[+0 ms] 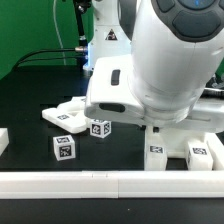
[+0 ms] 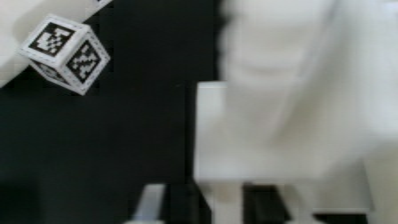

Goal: Assemble chair

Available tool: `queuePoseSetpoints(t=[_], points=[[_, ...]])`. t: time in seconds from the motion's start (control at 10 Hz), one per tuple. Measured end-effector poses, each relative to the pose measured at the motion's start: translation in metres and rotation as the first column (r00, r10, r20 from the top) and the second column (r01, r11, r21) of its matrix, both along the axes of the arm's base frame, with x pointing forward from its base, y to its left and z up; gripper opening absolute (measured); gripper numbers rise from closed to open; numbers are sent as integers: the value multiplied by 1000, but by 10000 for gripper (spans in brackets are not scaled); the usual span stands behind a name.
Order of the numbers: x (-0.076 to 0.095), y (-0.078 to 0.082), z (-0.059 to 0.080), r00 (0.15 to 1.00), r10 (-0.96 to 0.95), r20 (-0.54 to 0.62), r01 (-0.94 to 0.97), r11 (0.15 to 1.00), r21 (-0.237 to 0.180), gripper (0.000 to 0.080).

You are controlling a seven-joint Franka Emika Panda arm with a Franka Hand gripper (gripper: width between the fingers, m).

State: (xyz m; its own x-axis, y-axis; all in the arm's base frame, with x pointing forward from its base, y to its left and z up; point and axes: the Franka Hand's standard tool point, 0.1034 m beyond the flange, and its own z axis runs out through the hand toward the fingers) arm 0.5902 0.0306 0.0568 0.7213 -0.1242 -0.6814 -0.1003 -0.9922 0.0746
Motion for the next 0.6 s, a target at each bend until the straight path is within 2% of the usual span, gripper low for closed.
queuePoseSetpoints(t=[0.1, 0.2, 0.3, 0.4, 0.5, 0.6], points=[[6, -5, 11, 1000, -6, 2, 6, 1000, 4, 199], [20, -9, 22, 998, -7, 57, 7, 1000, 9, 399], [28, -13, 32, 995, -10, 103, 9, 1000, 11, 535], [44, -18, 38, 974, 9, 226, -15, 1000, 23, 535], [41, -24, 52, 942, 17, 334, -30, 999, 35, 626], [24, -33, 62, 925, 8, 381, -26, 999, 43, 644]])
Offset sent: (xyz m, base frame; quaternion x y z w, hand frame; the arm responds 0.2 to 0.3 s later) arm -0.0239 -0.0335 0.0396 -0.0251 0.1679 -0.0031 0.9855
